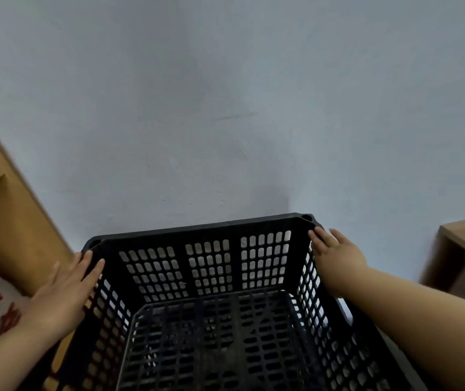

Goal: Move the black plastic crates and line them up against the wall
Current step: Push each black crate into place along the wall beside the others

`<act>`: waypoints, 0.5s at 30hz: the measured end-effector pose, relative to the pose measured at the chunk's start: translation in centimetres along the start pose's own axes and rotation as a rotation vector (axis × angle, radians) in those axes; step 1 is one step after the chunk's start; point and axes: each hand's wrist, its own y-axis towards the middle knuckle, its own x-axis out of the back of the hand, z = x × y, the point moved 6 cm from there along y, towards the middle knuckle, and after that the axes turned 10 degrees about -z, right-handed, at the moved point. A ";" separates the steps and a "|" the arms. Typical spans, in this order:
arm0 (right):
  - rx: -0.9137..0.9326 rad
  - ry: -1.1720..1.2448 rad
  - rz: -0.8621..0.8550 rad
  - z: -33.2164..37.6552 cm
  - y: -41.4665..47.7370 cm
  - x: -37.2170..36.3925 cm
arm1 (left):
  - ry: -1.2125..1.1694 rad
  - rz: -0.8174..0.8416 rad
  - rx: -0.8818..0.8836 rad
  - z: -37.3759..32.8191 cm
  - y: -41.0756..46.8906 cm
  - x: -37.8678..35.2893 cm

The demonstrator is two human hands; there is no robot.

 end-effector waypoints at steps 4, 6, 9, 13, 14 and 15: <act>-0.046 0.035 -0.001 2.0 0.4 -1.6 | -0.016 0.034 -0.001 -0.2 0.5 -2.1; -0.056 0.038 0.000 2.8 0.7 -2.1 | -0.026 0.052 -0.008 0.0 0.9 -3.5; -0.053 0.050 -0.010 3.5 1.2 -2.0 | -0.072 0.076 -0.001 0.9 1.5 -6.0; -0.084 0.109 -0.043 4.4 1.9 -2.4 | -0.090 0.095 0.018 1.7 1.7 -8.6; -0.103 0.128 -0.049 4.5 2.0 -2.6 | -0.086 0.100 0.017 1.7 1.6 -8.9; -0.126 0.144 -0.049 4.6 1.9 -2.7 | -0.085 0.106 0.025 1.6 1.5 -9.0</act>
